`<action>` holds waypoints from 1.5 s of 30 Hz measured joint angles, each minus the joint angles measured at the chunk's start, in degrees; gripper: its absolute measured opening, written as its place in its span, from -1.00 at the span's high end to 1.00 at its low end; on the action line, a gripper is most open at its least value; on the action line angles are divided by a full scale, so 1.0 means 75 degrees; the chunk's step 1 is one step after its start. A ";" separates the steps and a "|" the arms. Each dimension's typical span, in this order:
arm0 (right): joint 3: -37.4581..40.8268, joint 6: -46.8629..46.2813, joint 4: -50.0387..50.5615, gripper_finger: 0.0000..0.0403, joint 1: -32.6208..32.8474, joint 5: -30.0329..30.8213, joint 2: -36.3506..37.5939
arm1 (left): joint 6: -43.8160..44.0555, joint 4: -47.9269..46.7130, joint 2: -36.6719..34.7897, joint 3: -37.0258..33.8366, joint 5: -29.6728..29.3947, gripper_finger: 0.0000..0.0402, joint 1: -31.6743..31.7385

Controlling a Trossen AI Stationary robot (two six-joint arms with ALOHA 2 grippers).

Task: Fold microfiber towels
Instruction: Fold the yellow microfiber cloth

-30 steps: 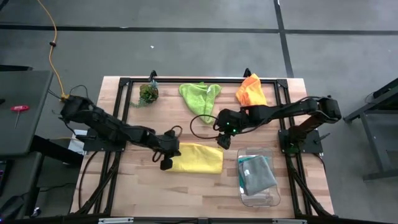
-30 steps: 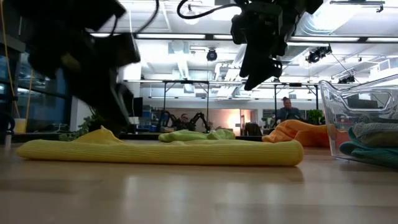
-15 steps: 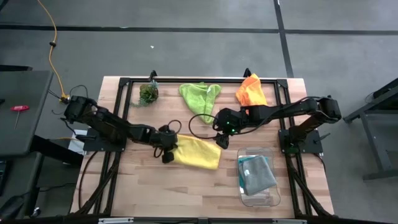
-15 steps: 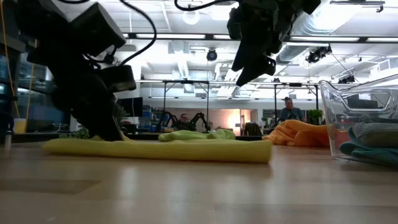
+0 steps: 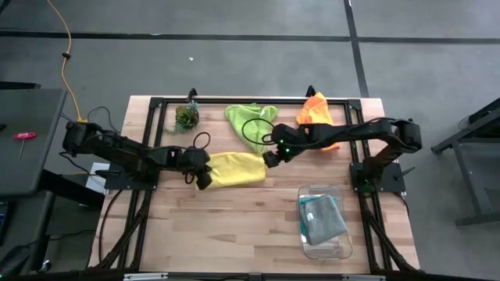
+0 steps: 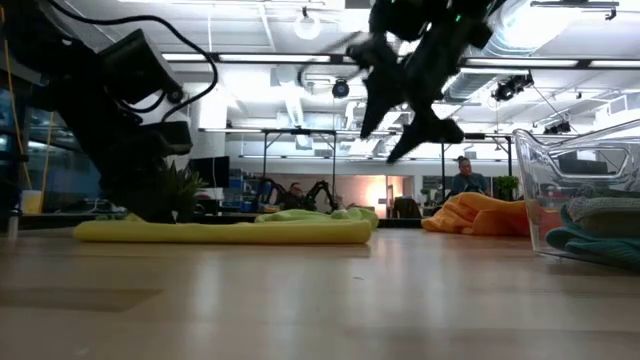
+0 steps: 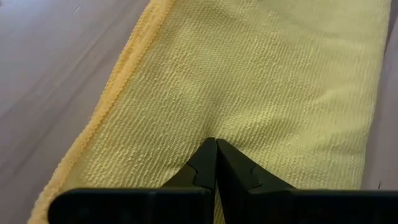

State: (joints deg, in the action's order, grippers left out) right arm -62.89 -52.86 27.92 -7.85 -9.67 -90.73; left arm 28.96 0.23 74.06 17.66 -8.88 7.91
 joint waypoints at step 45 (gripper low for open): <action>0.0035 -0.0485 -0.0060 0.97 0.0287 0.0833 -0.2103 | -0.3267 0.0734 0.0355 0.0711 0.0930 1.00 -0.0013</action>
State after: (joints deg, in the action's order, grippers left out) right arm -62.63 -56.50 27.47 -5.70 -3.42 -106.51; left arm 4.45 5.73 76.72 22.99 -1.91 7.81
